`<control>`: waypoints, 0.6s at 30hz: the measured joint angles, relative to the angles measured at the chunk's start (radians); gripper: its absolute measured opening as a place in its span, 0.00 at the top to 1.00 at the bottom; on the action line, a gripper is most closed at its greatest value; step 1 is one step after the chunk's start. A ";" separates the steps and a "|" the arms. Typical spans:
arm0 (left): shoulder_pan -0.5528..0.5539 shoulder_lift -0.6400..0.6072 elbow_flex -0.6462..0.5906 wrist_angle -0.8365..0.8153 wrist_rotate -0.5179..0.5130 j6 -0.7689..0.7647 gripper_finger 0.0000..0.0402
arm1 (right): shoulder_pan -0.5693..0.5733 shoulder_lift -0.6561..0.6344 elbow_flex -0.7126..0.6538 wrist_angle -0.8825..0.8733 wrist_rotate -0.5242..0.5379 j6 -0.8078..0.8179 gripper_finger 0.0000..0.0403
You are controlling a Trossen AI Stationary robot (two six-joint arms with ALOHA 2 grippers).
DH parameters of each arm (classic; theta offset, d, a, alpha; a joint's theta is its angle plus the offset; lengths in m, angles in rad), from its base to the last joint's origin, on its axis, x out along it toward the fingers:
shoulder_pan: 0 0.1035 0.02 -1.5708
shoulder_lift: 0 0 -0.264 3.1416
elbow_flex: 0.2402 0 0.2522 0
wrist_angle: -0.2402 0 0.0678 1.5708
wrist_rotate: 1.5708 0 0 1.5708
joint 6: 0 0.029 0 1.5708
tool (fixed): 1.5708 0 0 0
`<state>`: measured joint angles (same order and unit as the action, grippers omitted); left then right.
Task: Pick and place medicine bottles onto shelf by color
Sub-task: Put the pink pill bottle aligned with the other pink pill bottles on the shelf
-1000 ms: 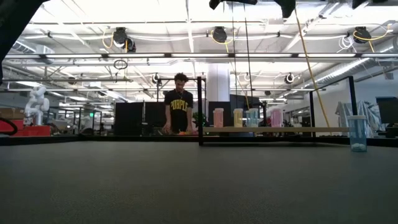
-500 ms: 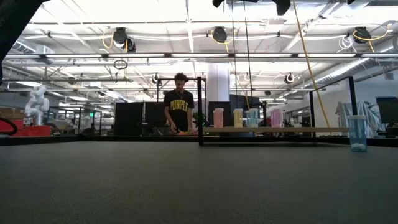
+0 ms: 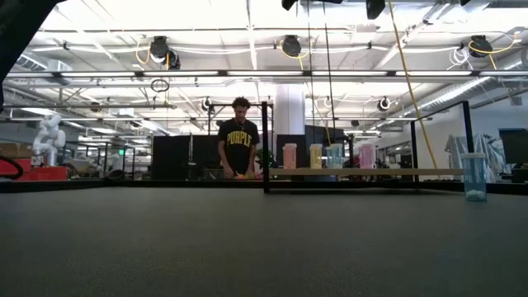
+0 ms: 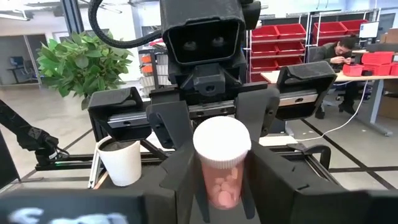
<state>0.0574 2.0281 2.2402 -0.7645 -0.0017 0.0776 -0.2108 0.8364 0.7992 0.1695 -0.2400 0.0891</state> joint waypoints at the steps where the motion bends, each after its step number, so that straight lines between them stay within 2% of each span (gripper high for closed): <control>1: 0.000 0.000 0.000 0.001 0.000 0.000 0.73 | 0.000 0.000 0.000 0.003 0.000 0.000 0.69; 4: 0.000 0.000 0.000 0.002 0.000 0.000 0.74 | 0.000 0.000 0.000 0.007 0.003 0.001 0.67; 13: 0.000 0.002 0.000 -0.004 0.001 0.001 0.71 | -0.001 0.000 0.000 0.043 0.000 0.001 0.47; 18: 0.000 0.002 0.000 -0.003 0.001 0.008 0.73 | -0.025 0.000 0.000 0.036 -0.033 0.024 0.50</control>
<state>0.0578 2.0296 2.2402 -0.7680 -0.0004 0.0856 -0.2355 0.8368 0.7994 0.2054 -0.2729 0.1131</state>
